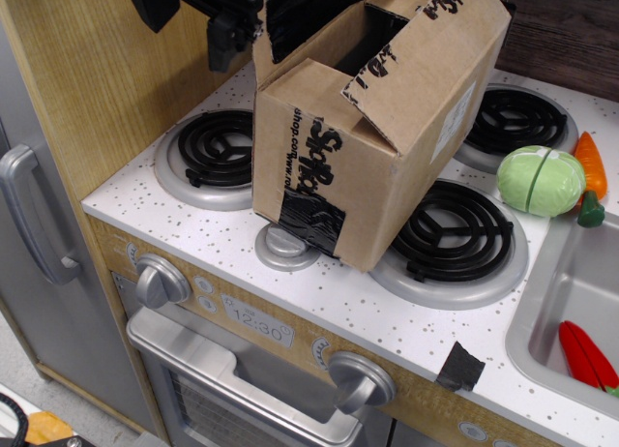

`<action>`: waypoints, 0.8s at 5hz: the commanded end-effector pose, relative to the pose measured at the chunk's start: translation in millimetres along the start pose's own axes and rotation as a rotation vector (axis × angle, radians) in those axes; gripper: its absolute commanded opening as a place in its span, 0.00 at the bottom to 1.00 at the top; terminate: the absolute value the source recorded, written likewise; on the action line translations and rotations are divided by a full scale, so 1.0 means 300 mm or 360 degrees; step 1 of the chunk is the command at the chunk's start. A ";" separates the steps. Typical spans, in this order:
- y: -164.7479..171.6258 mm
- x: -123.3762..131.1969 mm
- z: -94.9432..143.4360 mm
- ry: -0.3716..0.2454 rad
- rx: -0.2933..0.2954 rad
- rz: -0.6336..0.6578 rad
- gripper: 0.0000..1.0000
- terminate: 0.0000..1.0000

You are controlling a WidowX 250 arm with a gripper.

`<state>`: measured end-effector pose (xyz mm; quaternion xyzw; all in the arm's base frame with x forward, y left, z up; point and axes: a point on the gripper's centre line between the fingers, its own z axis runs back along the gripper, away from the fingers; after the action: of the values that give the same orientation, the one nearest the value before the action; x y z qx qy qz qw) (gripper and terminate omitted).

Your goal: Close small4fbox flaps

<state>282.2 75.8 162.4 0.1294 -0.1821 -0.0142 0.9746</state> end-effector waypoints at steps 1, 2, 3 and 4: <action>-0.050 0.078 0.053 -0.0094 -0.0121 0.0016 1.00 0.00; -0.081 0.102 0.054 -0.0040 -0.0200 0.0012 1.00 0.00; -0.107 0.115 0.063 -0.0019 -0.0229 0.0018 1.00 0.00; -0.117 0.139 0.082 0.0008 -0.0251 0.0000 1.00 0.00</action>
<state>309.6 33.6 174.2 0.0449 -0.1537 -0.0266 0.9867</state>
